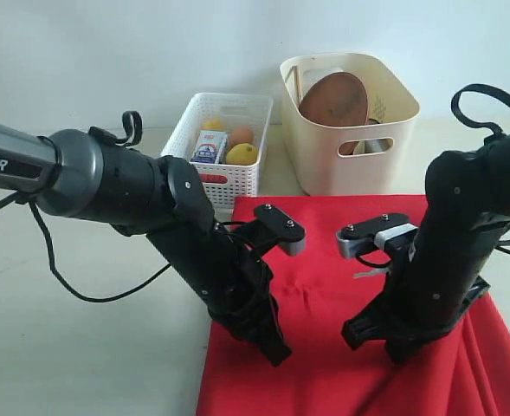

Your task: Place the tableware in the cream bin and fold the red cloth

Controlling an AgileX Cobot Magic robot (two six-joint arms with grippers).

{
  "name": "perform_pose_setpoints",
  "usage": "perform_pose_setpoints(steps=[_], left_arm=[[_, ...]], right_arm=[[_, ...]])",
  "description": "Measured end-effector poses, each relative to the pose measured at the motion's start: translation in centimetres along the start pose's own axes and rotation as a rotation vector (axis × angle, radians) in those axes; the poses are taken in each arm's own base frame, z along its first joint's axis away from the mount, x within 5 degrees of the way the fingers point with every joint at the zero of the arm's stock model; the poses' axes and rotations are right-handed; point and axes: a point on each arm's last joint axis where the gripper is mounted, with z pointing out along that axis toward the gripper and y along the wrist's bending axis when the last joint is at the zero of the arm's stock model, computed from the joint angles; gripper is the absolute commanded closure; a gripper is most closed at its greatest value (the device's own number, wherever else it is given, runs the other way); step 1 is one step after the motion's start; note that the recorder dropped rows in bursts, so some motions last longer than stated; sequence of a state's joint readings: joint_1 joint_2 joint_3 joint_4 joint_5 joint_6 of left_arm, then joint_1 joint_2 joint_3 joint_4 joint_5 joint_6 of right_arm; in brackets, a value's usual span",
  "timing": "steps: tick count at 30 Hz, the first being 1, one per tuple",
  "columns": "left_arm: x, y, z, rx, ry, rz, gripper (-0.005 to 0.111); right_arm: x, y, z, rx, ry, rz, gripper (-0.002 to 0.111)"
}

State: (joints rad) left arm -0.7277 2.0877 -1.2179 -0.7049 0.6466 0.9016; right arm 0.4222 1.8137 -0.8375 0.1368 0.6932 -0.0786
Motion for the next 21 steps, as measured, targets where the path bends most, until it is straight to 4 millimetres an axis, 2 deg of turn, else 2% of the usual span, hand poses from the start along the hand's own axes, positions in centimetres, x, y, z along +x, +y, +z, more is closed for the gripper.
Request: perform_pose_setpoints(steps=[4,6,7,8,10,12,13,15,16,18,21], left_arm=[[-0.1,0.1,0.2,0.001,-0.006,-0.024,0.107],[-0.2,0.1,0.2,0.001,-0.011,-0.032,0.107],[-0.2,0.1,0.2,0.001,-0.011,-0.036,0.107],[-0.2,0.1,0.2,0.001,-0.011,-0.038,0.107],[-0.2,0.1,0.2,0.001,-0.011,-0.045,0.107],[-0.3,-0.1,-0.3,-0.010,-0.018,-0.045,0.107],[-0.3,-0.1,-0.6,-0.014,-0.018,-0.047,0.107],[-0.7,-0.6,-2.0,-0.022,-0.043,-0.058,0.107],[-1.0,-0.9,-2.8,-0.026,-0.061,-0.065,0.107],[-1.6,-1.6,-5.0,-0.041,-0.109,-0.082,0.107],[-2.2,-2.7,-9.3,-0.088,-0.180,-0.115,0.107]], right_arm=[[1.2,-0.8,0.0,0.089,0.040,0.036,0.106],[4.0,-2.3,-0.2,0.262,0.230,0.060,0.106],[5.2,-2.9,-1.0,0.340,0.288,0.082,0.106],[5.5,-3.2,-2.1,0.385,0.260,0.101,0.105],[5.6,-3.3,-3.9,0.407,0.173,0.111,0.095],[5.7,-3.4,-5.7,0.382,0.043,0.150,0.079],[5.7,-3.7,-6.3,0.365,-0.001,0.174,0.066],[5.8,-4.8,-7.3,0.301,-0.084,0.247,0.056],[5.7,-5.1,-7.4,0.272,-0.102,0.264,0.046],[5.5,-6.2,-7.4,0.177,-0.154,0.326,0.037],[4.5,-7.4,-6.6,0.015,-0.227,0.397,0.034]])
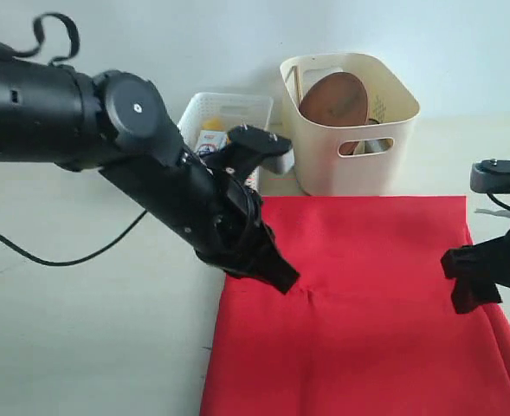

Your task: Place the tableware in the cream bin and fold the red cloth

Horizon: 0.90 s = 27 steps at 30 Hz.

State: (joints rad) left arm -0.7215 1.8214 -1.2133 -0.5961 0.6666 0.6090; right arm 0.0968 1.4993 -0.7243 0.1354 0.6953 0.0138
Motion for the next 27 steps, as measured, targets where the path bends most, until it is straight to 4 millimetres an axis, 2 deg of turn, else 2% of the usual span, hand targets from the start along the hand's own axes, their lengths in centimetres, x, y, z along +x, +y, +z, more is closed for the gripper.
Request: perform_pose_setpoints(steps=[3,5,6,7,8,9,10,13,14,16,17,19,20,23,24,27], left_arm=[[-0.5,-0.1,-3.9,-0.077,-0.055,-0.036,0.107],[-0.6,-0.5,-8.3,-0.143,-0.123,-0.048,0.107],[-0.5,-0.5,-9.3,-0.156,-0.135,-0.047,0.107],[-0.4,-1.0,-11.4,-0.179,-0.167,-0.040,0.107],[-0.3,-1.2,-12.2,-0.188,-0.180,-0.039,0.107],[0.1,-1.8,-14.2,-0.215,-0.209,-0.025,0.107],[0.2,-2.0,-15.0,-0.225,-0.223,-0.020,0.107],[1.5,-3.7,-19.5,-0.274,-0.302,0.007,0.107],[1.7,-4.0,-20.2,-0.276,-0.315,0.007,0.107],[3.1,-5.4,-23.2,-0.289,-0.394,0.019,0.107],[3.6,-5.8,-23.9,-0.292,-0.414,0.024,0.107],[5.7,-6.9,-25.6,-0.296,-0.468,0.034,0.107],[7.3,-7.4,-26.2,-0.298,-0.489,0.033,0.107],[11.1,-8.3,-27.2,-0.319,-0.534,0.028,0.107],[13.2,-8.7,-27.6,-0.339,-0.564,0.025,0.107],[16.3,-8.9,-27.6,-0.368,-0.595,0.008,0.107]], right_arm=[[-0.6,-0.8,1.5,-0.058,0.017,0.044,0.033],[-0.9,-1.4,3.3,-0.056,0.070,0.063,0.033],[-1.2,-1.4,3.6,-0.055,0.075,0.062,0.033],[-1.6,-1.5,4.1,-0.054,0.086,0.064,0.033],[-1.7,-1.6,4.4,-0.052,0.093,0.065,0.033],[-1.9,-1.7,5.0,-0.046,0.110,0.061,0.033],[-2.1,-1.7,5.3,-0.045,0.117,0.060,0.033],[-2.5,-1.8,6.2,-0.040,0.138,0.059,0.036],[-2.6,-1.8,6.2,-0.041,0.138,0.058,0.043],[-2.7,-1.9,6.4,-0.033,0.145,0.046,0.062],[-2.7,-1.9,6.5,-0.028,0.148,0.039,0.079],[-2.7,-2.1,6.6,-0.010,0.149,0.012,0.101],[-2.7,-2.3,6.7,0.006,0.151,-0.006,0.106],[-2.7,-2.7,6.6,0.056,0.164,-0.005,0.108],[-2.6,-3.0,6.5,0.098,0.178,-0.001,0.108],[-2.5,-3.9,6.2,0.195,0.226,-0.020,0.108]])
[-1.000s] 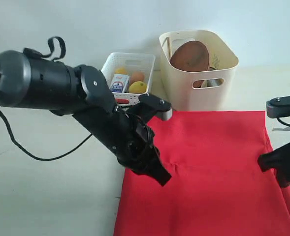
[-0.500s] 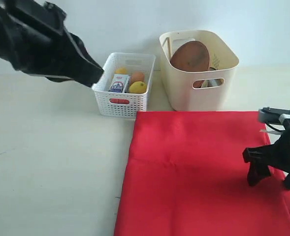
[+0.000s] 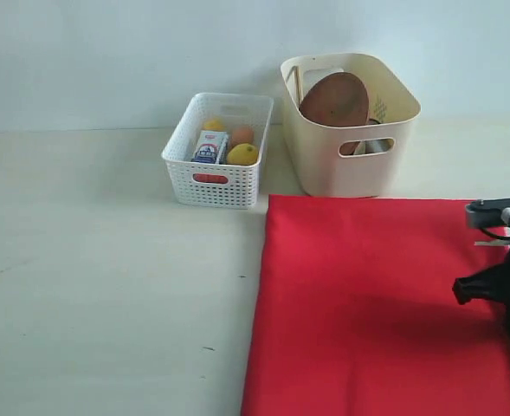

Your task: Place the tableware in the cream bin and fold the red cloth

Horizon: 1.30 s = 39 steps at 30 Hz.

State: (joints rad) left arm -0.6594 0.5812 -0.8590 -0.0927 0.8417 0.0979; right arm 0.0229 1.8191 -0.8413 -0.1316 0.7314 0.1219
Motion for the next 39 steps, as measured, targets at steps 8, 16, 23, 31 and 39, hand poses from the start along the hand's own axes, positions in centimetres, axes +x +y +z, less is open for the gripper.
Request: perform_pose_setpoints(steps=[8,16,23,31,39], left_arm=[[4.8,-0.2,-3.5,-0.025,-0.100,-0.060,0.107],[7.0,-0.4,-5.3,-0.027,-0.191,-0.061,0.107],[7.8,-0.4,-5.6,-0.029,-0.221,-0.065,0.107],[7.9,-0.4,-5.7,-0.029,-0.231,-0.065,0.107],[8.0,-0.4,-5.7,-0.031,-0.219,-0.065,0.107]], right_arm=[[0.2,-4.2,-0.7,0.374,0.214,0.007,0.108],[-0.9,-9.2,0.2,0.378,0.226,0.177,0.108],[-2.6,-7.7,0.4,0.006,0.144,0.109,0.103],[-2.9,-7.7,-0.3,-0.004,0.119,0.139,0.043],[-2.3,-8.7,-6.6,0.087,-0.128,0.204,0.058]])
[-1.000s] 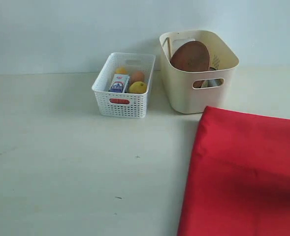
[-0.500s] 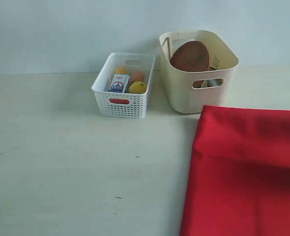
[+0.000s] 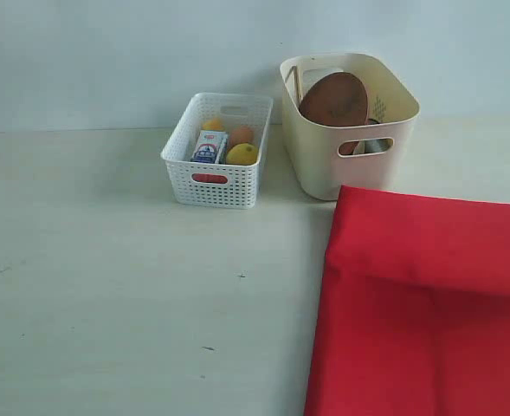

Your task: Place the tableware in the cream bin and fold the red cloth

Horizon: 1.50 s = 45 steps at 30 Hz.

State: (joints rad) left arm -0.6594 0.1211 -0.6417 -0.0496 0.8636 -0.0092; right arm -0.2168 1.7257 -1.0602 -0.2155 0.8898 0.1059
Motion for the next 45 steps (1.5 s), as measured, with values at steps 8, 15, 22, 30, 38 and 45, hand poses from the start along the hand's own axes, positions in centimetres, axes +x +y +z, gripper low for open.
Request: perform_pose_setpoints(steps=[8,15,22,30,38,45], left_arm=[[1.6,0.2,1.9,-0.003,0.010,-0.021,0.107],[2.8,0.3,3.8,-0.006,-0.065,-0.030,0.107],[4.1,0.6,5.6,-0.010,-0.175,-0.033,0.107],[4.2,0.6,5.8,-0.010,-0.190,-0.033,0.107],[4.2,0.6,5.8,-0.010,-0.194,-0.033,0.107],[4.2,0.6,5.8,-0.010,-0.194,-0.033,0.107]], right_arm=[[0.2,5.2,-3.6,-0.462,-0.149,-0.173,0.108],[1.4,10.1,-1.0,-0.453,-0.052,-0.363,0.108],[1.9,11.6,2.7,-0.268,0.084,-0.385,0.108],[2.0,11.7,5.3,-0.212,0.163,-0.363,0.108],[1.7,11.2,6.2,-0.076,0.198,-0.274,0.108],[1.0,8.4,6.9,0.078,0.181,-0.239,0.108]])
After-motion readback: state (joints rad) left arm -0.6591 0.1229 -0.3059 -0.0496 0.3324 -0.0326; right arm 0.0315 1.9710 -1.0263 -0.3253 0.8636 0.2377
